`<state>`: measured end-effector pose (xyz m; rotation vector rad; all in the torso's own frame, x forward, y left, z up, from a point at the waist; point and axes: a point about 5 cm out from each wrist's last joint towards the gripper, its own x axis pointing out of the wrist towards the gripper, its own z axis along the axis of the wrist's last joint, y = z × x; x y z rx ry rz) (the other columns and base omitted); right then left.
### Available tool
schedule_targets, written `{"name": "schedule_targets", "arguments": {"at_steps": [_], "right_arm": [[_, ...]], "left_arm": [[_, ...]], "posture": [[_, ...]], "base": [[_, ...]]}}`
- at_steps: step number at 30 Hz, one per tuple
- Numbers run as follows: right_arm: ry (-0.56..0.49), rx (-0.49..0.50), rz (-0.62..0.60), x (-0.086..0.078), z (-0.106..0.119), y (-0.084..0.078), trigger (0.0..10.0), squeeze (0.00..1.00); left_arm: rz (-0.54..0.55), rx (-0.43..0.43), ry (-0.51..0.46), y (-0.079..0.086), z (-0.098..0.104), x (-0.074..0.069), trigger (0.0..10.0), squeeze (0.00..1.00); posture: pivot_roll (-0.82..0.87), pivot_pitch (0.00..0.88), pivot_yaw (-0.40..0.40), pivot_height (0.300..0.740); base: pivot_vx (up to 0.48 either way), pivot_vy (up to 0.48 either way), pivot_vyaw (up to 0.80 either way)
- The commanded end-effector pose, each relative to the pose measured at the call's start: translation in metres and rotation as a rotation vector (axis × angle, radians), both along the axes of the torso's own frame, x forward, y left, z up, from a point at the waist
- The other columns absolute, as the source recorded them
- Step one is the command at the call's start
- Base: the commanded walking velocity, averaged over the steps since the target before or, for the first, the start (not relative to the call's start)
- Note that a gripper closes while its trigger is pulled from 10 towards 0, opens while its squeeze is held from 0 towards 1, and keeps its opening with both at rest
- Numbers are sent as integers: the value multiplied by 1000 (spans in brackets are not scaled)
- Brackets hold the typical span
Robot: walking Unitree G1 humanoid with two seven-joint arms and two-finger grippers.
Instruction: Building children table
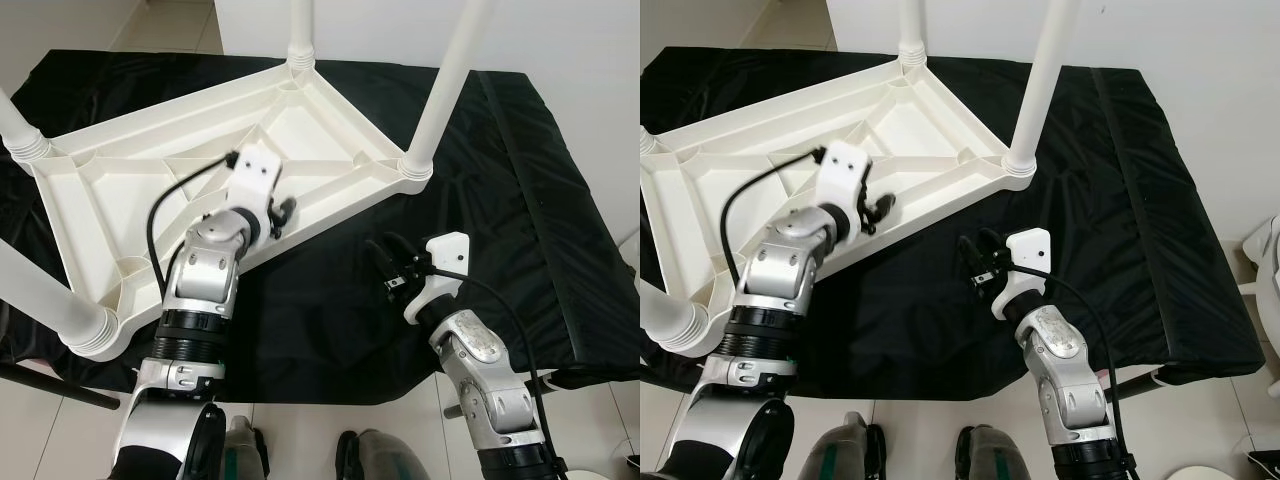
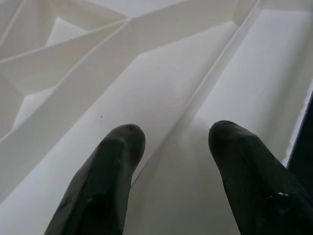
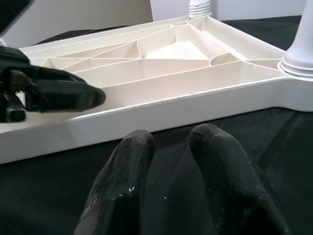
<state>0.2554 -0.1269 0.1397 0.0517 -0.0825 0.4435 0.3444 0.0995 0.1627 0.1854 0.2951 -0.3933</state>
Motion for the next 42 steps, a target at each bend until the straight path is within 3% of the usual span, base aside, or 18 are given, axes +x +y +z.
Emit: {"name": "schedule_targets", "arguments": {"at_steps": [1,7,17,23,24,25,26,27,42], "right_arm": [[0,-3,2,-1,0,0,10000,0],[-1,-2,0,-3,1,0,10000,0],[-1,-1,-12,-4,1,0,10000,0],[-2,-1,-15,-4,1,0,10000,0],[-2,-1,-15,-3,1,0,10000,0],[-2,-2,-16,-3,1,0,10000,0],[-2,-2,-16,-3,1,0,10000,0],[-4,-2,-16,-3,1,-1,10000,0],[-5,3,-22,-4,2,1,10000,0]], "left_arm": [[190,56,-16,8,-5,3,10000,0],[193,52,11,-3,-9,9,10000,0],[287,136,44,3,-19,20,10000,0],[287,187,46,4,-22,23,10000,0],[270,222,47,4,-24,23,4078,0],[254,247,48,3,-26,23,2549,0],[254,247,48,3,-26,23,2549,0],[238,258,49,2,-27,23,0,0],[216,252,30,0,-18,33,0,0]], "posture": [[-72,62,-3,740],[-72,62,-3,740],[-93,63,10,740],[-93,61,11,740],[-93,61,11,740],[-93,61,11,740],[-93,61,11,740],[-94,59,13,740],[-96,67,20,740]], "base": [[0,0,0],[0,0,0],[0,0,0],[0,0,0],[0,0,0],[0,0,0],[0,0,0],[0,0,0],[0,0,0]]}}
